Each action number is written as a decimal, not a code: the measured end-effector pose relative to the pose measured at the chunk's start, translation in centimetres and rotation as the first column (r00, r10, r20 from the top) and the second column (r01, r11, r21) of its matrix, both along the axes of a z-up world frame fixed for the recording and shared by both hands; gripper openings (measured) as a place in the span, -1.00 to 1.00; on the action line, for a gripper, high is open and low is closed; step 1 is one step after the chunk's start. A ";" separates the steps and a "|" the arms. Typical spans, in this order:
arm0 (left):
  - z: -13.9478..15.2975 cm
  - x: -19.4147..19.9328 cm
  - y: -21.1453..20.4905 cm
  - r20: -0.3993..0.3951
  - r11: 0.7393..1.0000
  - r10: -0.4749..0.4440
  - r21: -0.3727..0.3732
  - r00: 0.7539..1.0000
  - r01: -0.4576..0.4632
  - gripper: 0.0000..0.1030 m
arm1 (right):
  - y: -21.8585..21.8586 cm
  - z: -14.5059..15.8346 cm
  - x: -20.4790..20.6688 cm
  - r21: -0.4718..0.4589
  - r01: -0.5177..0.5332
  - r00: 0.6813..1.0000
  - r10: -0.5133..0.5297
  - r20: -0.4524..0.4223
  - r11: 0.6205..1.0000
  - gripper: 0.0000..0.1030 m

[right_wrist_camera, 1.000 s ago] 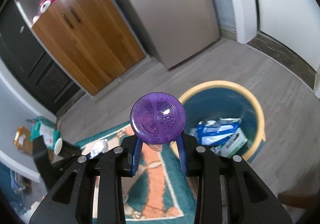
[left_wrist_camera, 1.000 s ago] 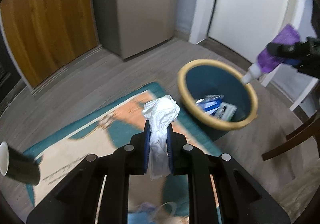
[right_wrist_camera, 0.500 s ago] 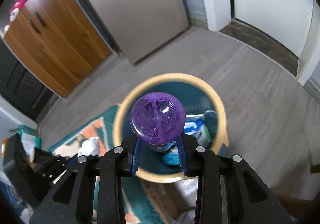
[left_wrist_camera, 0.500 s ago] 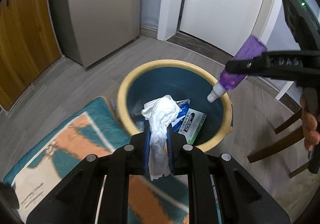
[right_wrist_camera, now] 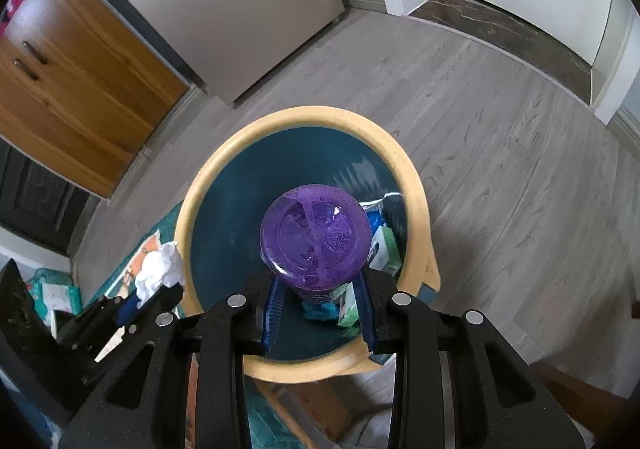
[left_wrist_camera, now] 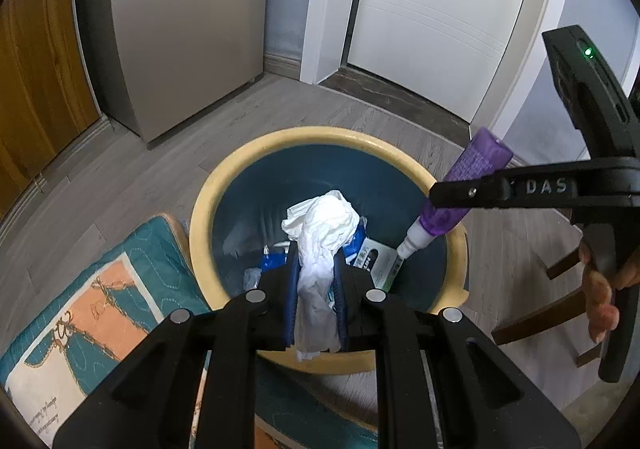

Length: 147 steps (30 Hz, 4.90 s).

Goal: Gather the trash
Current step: 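Open both tools to drop the bottle and tissue into the bin, then move both open tools back over the blue face mask on the mat, then grasp the blue face mask with right tool while left tool grasps the blister strip, then carry the face mask and blister strip over the teal bin with both tools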

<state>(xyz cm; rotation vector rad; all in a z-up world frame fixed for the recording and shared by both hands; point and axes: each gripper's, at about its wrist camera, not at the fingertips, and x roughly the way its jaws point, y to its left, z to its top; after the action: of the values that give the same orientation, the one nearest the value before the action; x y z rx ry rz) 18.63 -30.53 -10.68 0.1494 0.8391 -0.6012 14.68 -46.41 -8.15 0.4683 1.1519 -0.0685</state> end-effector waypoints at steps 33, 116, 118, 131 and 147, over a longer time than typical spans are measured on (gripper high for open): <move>9.2 -10.2 13.1 0.200 0.981 0.180 0.031 0.963 -0.190 0.82 | 7.6 7.9 -5.2 0.108 -0.015 0.978 -0.008 0.210 0.994 0.87; -3.8 -14.2 23.9 -0.106 0.938 0.324 0.163 0.940 -0.305 0.70 | 24.8 8.7 -4.6 0.048 -0.448 0.881 0.432 0.192 0.893 -0.81; -4.5 -14.0 23.0 -0.123 0.945 0.302 0.171 0.945 -0.280 0.51 | 24.5 8.5 -4.3 0.062 -0.444 0.884 0.426 0.193 0.894 -0.82; -7.0 -13.2 21.0 -0.214 0.949 0.254 0.245 0.943 -0.199 -0.40 | 21.9 9.2 -4.1 0.087 -0.400 0.901 0.374 0.219 0.912 -0.82; 1.4 -10.9 16.5 -0.022 0.969 0.210 0.141 0.977 -0.205 -0.40 | 12.1 9.9 -3.6 0.094 -0.205 0.951 0.176 0.256 0.974 -0.81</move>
<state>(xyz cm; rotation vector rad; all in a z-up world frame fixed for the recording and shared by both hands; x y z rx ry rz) 7.73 -13.99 -9.24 0.1738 0.9194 -0.3503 11.09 -34.35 1.74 0.4553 0.9542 0.2235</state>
